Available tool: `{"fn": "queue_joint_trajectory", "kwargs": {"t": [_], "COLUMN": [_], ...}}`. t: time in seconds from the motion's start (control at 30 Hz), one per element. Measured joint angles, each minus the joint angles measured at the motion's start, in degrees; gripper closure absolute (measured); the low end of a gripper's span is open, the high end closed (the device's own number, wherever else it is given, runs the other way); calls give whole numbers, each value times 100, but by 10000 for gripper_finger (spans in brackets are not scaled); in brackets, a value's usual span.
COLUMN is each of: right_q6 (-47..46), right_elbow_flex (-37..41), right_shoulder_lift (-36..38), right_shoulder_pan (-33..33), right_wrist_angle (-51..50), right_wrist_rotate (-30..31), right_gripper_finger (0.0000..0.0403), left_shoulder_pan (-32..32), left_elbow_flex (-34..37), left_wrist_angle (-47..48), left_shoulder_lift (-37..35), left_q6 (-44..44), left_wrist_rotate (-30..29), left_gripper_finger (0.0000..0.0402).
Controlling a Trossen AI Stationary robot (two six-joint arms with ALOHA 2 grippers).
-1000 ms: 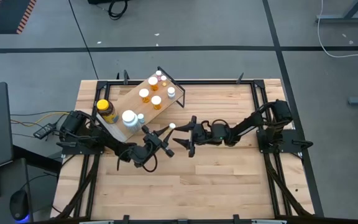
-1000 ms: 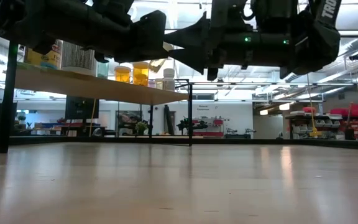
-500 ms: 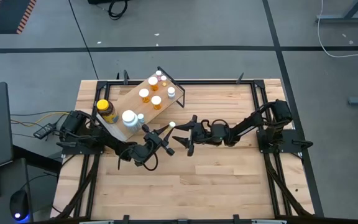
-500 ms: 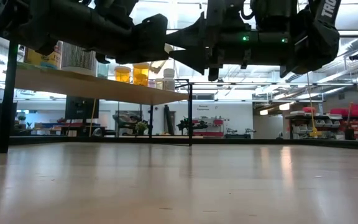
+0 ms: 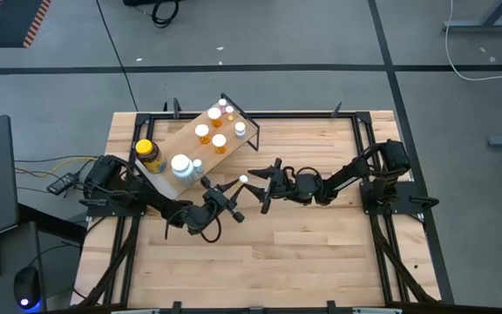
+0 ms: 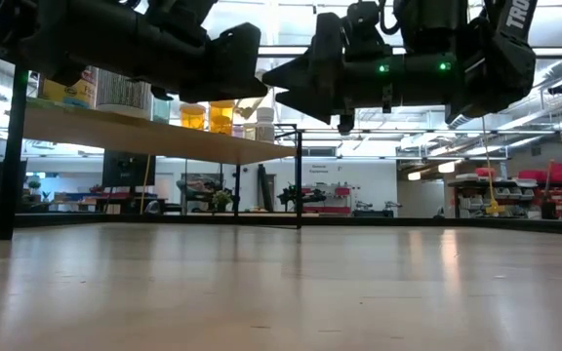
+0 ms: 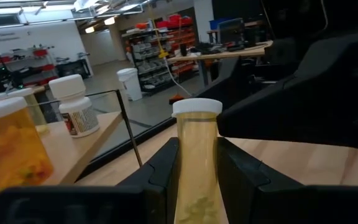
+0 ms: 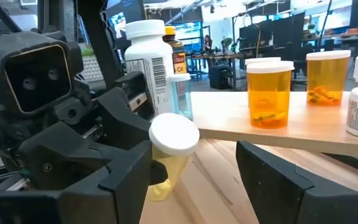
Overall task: Pick and place medicine bottles onto shelf by color
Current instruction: Put the small yellow pill bottle on the shelf
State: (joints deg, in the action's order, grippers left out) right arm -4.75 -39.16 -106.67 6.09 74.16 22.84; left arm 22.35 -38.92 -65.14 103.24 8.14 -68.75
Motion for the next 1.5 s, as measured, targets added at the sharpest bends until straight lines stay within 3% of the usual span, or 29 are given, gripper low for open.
{"fn": "queue_joint_trajectory", "kwargs": {"t": [0.23, 0.43, 0.97, 1.2, 1.5], "right_q6": [-252, -319, -413, -409, -307], "right_elbow_flex": [1, -145, -203, -203, -203], "right_shoulder_lift": [0, -10, -20, -22, -22], "right_shoulder_pan": [-2, -4, -7, -11, -11], "right_wrist_angle": [127, 124, -203, -226, -224], "right_wrist_rotate": [-421, -559, -546, -457, -451], "right_gripper_finger": [161, 161, 163, 196, 243], "left_shoulder_pan": [-7, -186, -254, -269, -271], "left_elbow_flex": [0, -2, -2, -2, -2], "left_wrist_angle": [-3, 55, 205, 203, 203], "left_shoulder_lift": [0, -7, -7, -7, -8], "left_q6": [-7, -382, -575, -599, -598], "left_wrist_rotate": [42, 735, 776, 1042, 1046], "left_gripper_finger": [308, 308, 308, 305, 271]}}
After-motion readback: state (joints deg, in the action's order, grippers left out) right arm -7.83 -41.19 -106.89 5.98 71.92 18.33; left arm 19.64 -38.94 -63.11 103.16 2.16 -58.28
